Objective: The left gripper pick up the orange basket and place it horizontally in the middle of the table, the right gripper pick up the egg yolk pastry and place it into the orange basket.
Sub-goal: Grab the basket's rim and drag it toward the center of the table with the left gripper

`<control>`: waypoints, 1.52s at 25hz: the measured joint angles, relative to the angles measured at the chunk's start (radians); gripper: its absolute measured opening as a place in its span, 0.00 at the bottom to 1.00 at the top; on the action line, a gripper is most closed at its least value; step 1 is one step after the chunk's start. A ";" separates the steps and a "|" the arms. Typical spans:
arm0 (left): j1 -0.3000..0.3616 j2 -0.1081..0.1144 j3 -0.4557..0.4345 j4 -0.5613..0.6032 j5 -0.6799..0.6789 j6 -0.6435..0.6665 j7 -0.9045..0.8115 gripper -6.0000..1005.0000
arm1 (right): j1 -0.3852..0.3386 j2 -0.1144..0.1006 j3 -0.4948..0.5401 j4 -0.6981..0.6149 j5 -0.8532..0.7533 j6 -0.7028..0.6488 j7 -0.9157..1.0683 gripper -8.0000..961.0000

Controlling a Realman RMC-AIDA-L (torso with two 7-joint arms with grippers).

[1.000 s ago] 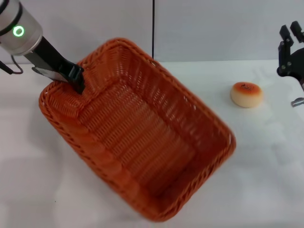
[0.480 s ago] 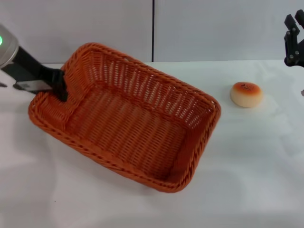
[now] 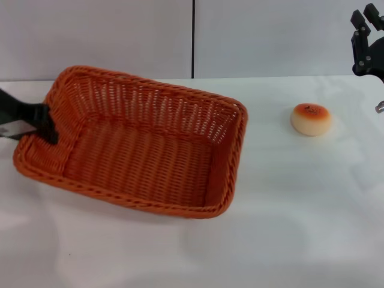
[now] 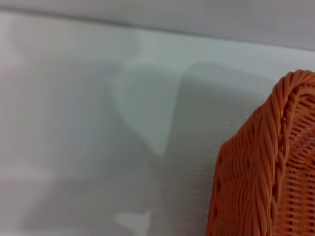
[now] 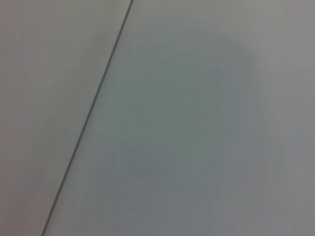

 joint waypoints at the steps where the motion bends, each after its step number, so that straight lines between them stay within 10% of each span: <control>1: 0.016 -0.002 -0.007 0.009 0.000 0.005 0.000 0.17 | 0.002 -0.001 0.000 0.002 0.000 0.001 0.000 0.17; 38: 0.147 -0.004 0.096 -0.017 -0.213 0.046 0.005 0.14 | -0.008 0.031 -0.012 -0.022 0.000 0.016 -0.006 0.17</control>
